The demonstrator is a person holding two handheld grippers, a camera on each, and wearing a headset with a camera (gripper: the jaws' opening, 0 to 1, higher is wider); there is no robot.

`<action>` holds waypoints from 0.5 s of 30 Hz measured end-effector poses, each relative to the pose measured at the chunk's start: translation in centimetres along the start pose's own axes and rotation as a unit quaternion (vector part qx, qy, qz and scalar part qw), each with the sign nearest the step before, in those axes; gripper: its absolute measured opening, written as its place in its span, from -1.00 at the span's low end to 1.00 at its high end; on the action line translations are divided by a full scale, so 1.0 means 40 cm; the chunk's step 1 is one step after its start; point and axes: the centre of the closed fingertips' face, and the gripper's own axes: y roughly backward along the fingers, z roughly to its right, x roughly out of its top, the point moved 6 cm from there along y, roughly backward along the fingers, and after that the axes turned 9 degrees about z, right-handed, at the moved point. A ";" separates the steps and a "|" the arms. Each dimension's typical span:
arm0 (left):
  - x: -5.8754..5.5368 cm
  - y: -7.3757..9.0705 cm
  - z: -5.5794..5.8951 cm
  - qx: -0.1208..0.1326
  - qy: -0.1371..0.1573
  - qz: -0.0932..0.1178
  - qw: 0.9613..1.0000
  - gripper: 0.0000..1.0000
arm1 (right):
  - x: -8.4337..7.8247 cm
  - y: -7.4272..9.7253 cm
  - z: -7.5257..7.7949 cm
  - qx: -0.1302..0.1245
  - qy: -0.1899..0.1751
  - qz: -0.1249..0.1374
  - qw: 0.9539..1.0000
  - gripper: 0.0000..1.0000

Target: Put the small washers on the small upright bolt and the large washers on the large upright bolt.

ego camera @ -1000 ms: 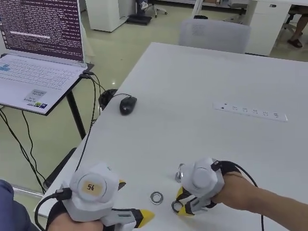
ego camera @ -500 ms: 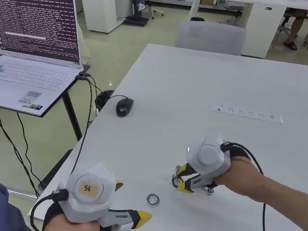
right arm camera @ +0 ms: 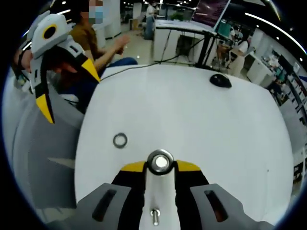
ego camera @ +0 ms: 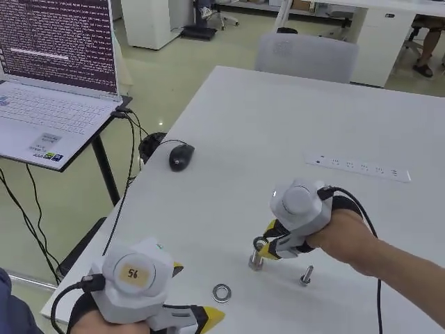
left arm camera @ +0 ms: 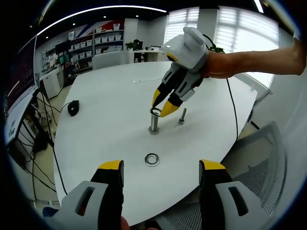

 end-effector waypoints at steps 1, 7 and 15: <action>-0.001 0.001 -0.001 0.000 0.001 0.000 1.000 0.26 | 0.000 -0.001 0.001 0.000 0.000 -0.001 1.000 -0.54; -0.005 0.006 -0.003 0.003 0.002 -0.002 1.000 0.26 | -0.010 -0.017 0.001 0.008 -0.004 -0.013 1.000 -0.54; -0.009 0.009 -0.006 0.006 0.005 -0.003 1.000 0.26 | -0.014 -0.033 0.004 0.010 -0.006 -0.022 1.000 -0.54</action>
